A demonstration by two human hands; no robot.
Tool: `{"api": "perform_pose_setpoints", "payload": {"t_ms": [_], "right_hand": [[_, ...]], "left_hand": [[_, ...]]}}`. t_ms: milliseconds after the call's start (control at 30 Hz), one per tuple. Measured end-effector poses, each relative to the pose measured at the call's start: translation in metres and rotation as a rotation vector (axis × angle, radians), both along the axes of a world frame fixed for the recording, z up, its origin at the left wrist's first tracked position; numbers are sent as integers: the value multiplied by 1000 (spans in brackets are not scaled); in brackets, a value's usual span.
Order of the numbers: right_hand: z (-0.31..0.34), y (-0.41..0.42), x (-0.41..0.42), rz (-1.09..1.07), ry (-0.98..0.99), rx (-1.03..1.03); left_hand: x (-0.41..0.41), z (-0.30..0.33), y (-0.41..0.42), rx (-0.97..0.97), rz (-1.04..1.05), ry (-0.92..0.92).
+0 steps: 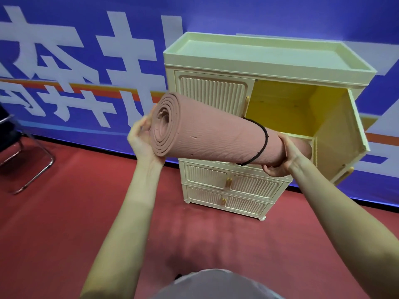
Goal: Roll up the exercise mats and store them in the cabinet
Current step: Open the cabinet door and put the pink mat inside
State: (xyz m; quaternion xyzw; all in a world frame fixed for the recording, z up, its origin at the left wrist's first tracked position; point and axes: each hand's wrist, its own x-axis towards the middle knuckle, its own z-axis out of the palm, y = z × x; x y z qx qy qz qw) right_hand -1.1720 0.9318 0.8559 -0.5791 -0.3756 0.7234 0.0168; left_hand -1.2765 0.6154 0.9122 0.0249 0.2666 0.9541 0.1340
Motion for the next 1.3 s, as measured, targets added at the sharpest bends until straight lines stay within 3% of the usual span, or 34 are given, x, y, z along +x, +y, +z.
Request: {"api": "perform_pose_setpoints", "payload": {"t_ms": [67, 367, 467, 633, 800, 967, 1300], "right_hand": [[-1, -7, -1, 15, 16, 20], [-16, -10, -8, 53, -74, 76], [-12, -11, -10, 66, -96, 86], [-11, -9, -8, 69, -103, 83], [-15, -12, -1, -9, -60, 15], [-17, -10, 2, -102, 102, -42], [-4, -19, -15, -40, 98, -50]], "left_hand": [[0, -14, -6, -9, -8, -65], [0, -33, -40, -926, -108, 120], [6, -23, -43, -1072, -217, 169], [18, -15, -35, -1070, -113, 284], [19, -11, -23, -986, 80, 220], [23, -4, -20, -973, 105, 289], [6, -5, -73, -912, 207, 212]]}}
